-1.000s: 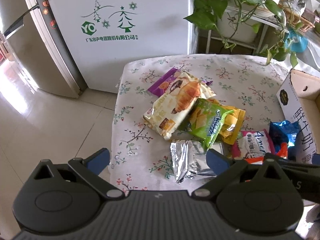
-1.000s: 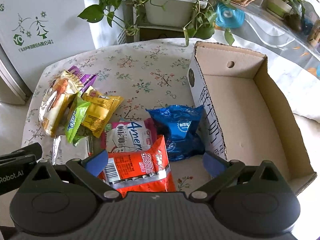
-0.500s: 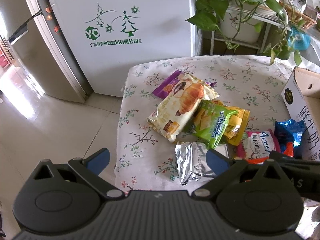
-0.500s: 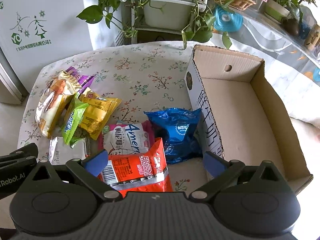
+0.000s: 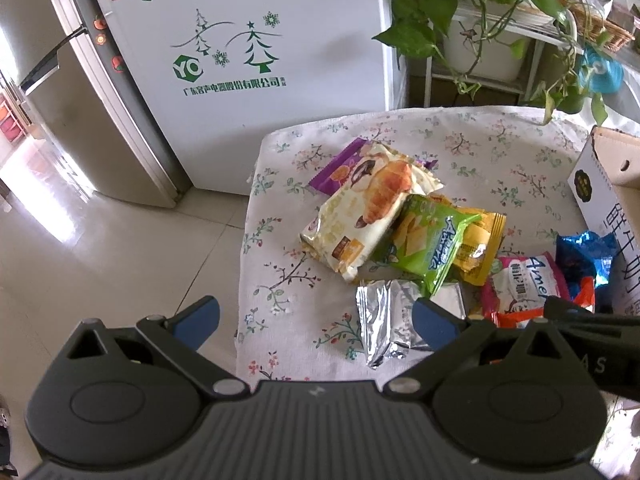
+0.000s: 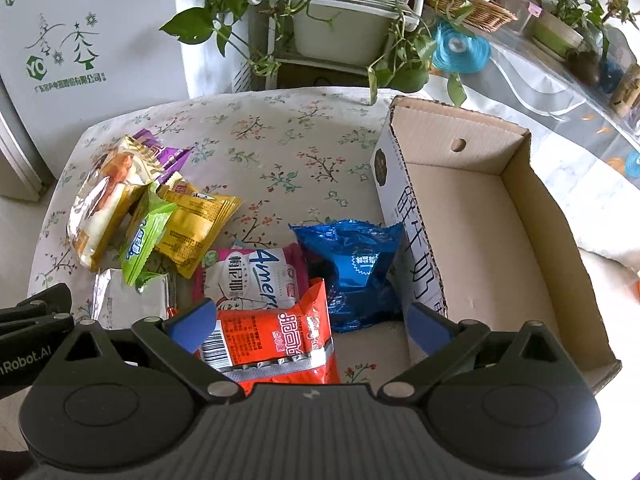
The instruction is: Organize snacks
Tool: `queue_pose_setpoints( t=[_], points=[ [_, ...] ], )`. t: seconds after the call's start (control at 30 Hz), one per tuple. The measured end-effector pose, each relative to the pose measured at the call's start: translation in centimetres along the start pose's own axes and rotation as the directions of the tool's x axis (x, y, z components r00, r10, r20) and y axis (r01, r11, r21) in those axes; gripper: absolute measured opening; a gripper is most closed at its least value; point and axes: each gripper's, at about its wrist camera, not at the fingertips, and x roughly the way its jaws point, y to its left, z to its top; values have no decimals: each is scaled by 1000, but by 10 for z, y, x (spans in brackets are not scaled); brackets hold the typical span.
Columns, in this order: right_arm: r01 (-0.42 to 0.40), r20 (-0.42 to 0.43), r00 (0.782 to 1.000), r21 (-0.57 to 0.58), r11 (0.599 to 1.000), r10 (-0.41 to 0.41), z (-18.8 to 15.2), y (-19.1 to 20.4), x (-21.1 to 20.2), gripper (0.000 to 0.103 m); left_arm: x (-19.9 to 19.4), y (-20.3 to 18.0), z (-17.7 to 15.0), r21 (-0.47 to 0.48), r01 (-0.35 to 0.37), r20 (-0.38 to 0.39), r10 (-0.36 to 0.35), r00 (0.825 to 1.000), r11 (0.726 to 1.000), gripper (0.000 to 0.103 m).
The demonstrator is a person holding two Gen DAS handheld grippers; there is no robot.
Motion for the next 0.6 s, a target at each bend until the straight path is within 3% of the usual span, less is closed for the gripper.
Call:
queue_pose_setpoints(
  t=[0.17,0.37,0.5,0.6],
  points=[
    [-1,9,1000,-14,1000,1,-1,1,1,103,0,-1,-2,8,3,-2,-3,1000,1000,101],
    [-26,28,999,-20,999,27,-4,-4,0,103,1,4,-6,-4,65,-15,-65,998,998,101],
    [-71,53,996,-24,997,72,-6,-11,-4,103,6,13,-6,-43,148,-42,-150,988,988,101],
    [-140,80,987,-21,990,141,-7,-20,-12,103,8,24,-3,-88,157,-37,-160,986,984,101]
  ],
)
